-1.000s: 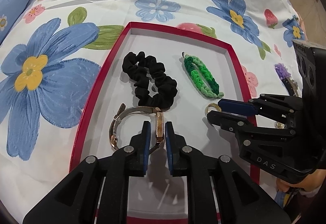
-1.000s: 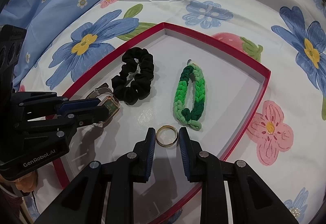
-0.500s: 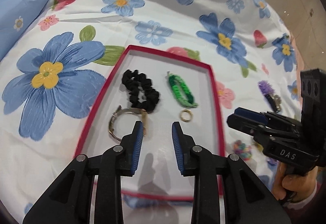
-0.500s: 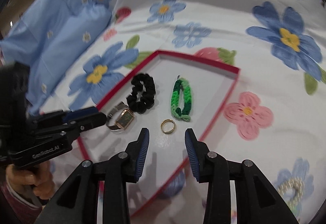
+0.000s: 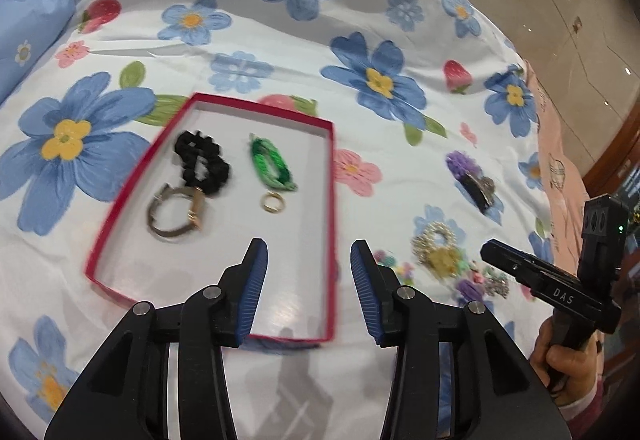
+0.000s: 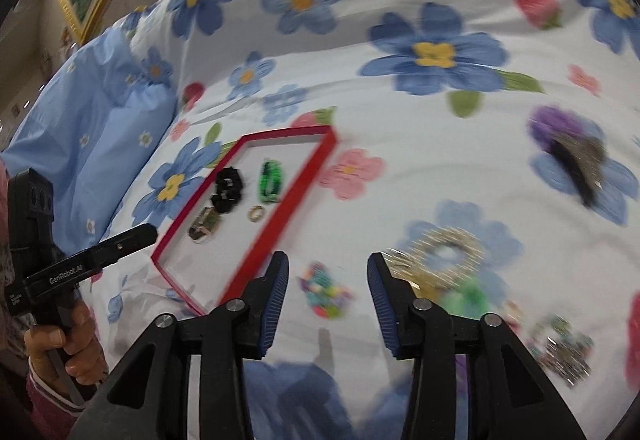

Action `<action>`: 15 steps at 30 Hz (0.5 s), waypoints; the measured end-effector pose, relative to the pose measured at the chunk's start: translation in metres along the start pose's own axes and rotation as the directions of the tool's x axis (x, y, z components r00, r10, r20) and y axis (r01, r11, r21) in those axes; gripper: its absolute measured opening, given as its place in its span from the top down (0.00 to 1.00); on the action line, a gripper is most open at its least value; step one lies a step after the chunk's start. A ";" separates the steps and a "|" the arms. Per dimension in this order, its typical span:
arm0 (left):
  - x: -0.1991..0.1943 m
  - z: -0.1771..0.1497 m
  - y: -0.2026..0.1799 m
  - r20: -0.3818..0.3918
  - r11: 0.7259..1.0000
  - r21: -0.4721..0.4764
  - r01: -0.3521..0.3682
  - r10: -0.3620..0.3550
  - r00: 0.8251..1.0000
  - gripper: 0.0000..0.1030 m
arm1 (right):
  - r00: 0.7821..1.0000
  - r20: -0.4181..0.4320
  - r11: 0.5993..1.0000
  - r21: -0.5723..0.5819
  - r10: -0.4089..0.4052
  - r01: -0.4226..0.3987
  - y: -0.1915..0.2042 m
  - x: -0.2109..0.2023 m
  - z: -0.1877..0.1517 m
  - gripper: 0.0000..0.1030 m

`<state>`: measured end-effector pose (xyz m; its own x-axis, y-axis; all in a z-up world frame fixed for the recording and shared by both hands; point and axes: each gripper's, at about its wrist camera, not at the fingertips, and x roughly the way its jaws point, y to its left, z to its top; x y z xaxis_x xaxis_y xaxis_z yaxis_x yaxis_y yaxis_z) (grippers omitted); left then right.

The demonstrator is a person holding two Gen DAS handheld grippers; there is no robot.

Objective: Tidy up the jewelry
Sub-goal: 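Move both tools back to the jewelry and grasp the yellow claw clip with the left tool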

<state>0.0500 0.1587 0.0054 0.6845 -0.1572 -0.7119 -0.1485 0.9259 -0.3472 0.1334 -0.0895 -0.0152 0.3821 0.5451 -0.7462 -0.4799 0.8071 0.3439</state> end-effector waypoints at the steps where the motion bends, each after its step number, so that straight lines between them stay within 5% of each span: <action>1: 0.001 -0.003 -0.006 -0.008 1.000 0.006 0.008 -0.008 1.000 0.59 | 1.000 0.008 1.000 0.013 -0.015 0.014 -0.008 -0.008 -0.004 0.57; 15: 0.031 -0.035 -0.069 -0.125 0.993 0.095 0.072 -0.060 0.990 0.56 | 0.988 0.024 0.980 0.129 -0.155 0.150 -0.079 -0.066 -0.062 0.56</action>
<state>0.0564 0.0781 -0.0147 0.5973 -0.2541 -0.7607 -0.0303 0.9407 -0.3380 0.0972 -0.2037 -0.0285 0.4703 0.4189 -0.7768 -0.3109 0.9024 0.2983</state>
